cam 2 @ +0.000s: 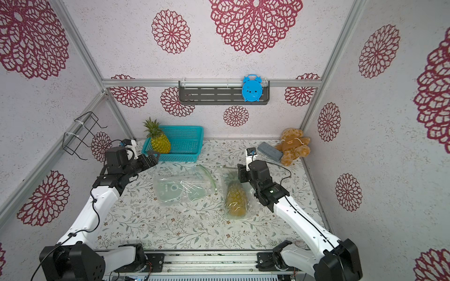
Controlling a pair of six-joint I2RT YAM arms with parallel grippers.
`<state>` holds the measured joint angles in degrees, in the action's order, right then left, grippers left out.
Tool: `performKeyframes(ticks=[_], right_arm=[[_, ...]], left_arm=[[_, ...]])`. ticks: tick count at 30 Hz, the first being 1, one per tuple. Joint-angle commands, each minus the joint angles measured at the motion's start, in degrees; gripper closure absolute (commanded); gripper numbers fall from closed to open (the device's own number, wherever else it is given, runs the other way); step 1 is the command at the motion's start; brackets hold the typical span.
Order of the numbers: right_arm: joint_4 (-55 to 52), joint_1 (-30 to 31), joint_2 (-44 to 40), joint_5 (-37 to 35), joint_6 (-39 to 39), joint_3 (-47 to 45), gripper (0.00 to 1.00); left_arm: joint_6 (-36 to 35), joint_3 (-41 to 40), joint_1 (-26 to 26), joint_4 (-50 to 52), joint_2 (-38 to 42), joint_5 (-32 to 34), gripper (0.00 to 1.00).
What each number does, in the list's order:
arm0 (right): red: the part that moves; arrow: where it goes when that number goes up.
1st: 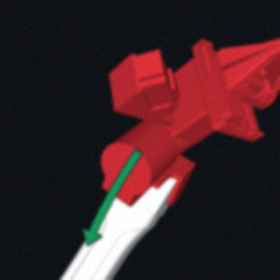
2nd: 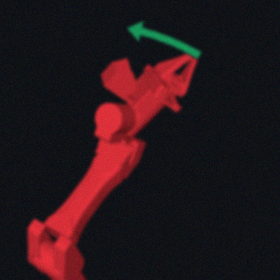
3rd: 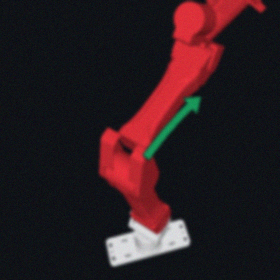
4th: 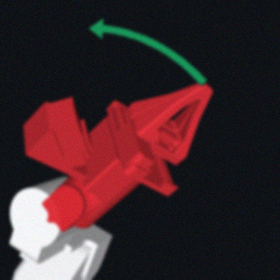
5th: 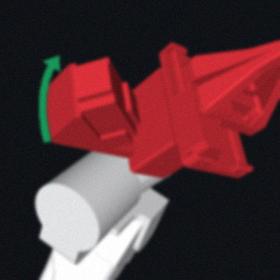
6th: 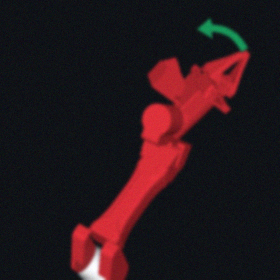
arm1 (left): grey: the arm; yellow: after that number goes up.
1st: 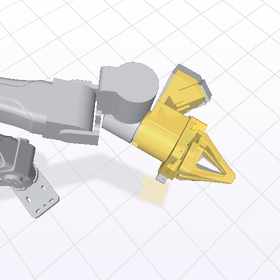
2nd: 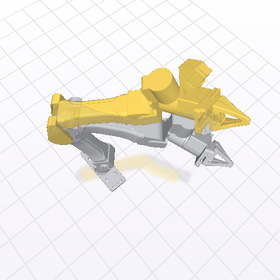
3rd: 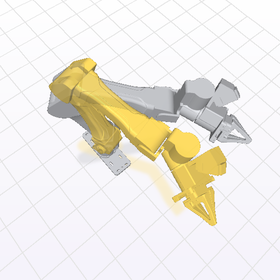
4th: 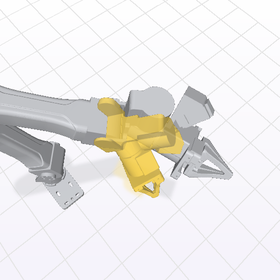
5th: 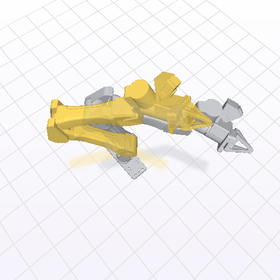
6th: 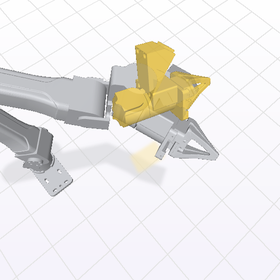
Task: Open the zip-top bag and take out the pineapple
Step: Place the pineapple in the basket, then pick up the zipper food storage bag at the center of the board.
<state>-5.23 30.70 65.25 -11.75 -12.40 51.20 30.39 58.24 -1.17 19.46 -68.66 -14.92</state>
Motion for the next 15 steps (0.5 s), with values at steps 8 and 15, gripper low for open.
performKeyframes(ticks=[8,15], right_arm=[[-8.5,-0.2,12.0,7.4,-6.0,8.1,0.42],[-15.7,0.2,17.7,6.6,-6.0,11.4,0.41]], left_arm=[[4.5,-2.6,9.9,0.4,0.2,0.1,0.02],[6.0,0.1,15.5,-1.8,-6.2,0.0,0.01]])
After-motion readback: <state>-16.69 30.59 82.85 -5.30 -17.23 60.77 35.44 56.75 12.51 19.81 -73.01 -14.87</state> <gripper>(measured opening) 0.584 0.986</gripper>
